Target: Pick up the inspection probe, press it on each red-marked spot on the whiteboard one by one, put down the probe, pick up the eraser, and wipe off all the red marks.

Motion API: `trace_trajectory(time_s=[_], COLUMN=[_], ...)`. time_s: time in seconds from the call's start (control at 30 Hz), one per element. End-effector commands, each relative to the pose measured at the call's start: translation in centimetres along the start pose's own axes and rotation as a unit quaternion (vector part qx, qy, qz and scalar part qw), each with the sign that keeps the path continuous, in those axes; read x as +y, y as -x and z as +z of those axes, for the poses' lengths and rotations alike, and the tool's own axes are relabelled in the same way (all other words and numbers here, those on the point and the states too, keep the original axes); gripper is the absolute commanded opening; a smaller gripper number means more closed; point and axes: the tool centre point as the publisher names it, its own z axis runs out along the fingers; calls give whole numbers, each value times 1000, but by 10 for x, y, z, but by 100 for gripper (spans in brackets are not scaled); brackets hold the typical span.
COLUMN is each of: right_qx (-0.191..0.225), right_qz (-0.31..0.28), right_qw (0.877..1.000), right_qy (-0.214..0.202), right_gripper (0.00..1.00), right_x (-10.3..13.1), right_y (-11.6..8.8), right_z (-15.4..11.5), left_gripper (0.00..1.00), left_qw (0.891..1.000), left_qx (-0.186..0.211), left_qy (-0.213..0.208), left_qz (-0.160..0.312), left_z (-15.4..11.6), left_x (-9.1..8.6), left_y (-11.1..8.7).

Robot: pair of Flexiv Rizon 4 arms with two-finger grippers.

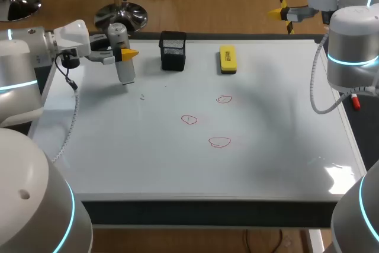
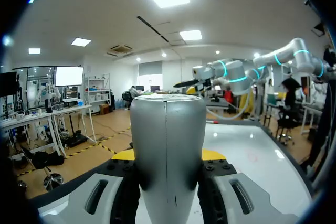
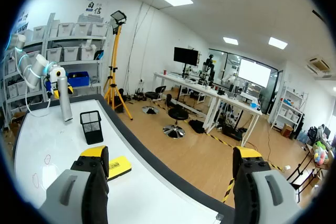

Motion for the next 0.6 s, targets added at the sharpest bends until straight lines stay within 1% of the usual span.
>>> trace_trajectory(time_s=[0.03,0.17,0.27,0.37,0.53,0.6], right_qx=[27,79,124,178,249,280], right_qz=[-17,-45,-78,-111,-152,-177], right_qw=[999,996,989,977,956,942], right_qy=[-12,-20,-29,-34,-44,-56], right_gripper=[100,100,100,100,100,100], right_x=[3,7,10,13,14,14], right_y=[-1,-12,-21,-31,-45,-52], right_z=[9,21,29,35,41,43], left_gripper=[0,0,0,0,0,0], left_qw=[1000,1000,1000,1000,1000,1000], left_qx=[-1,-1,-1,-1,-1,-1], left_qy=[-1,-1,-1,-1,-1,-1], left_qz=[1,1,1,1,1,1], left_z=[0,0,0,0,0,0], left_x=[-1,-1,-1,-1,-1,-1], left_y=[0,0,0,0,0,0])
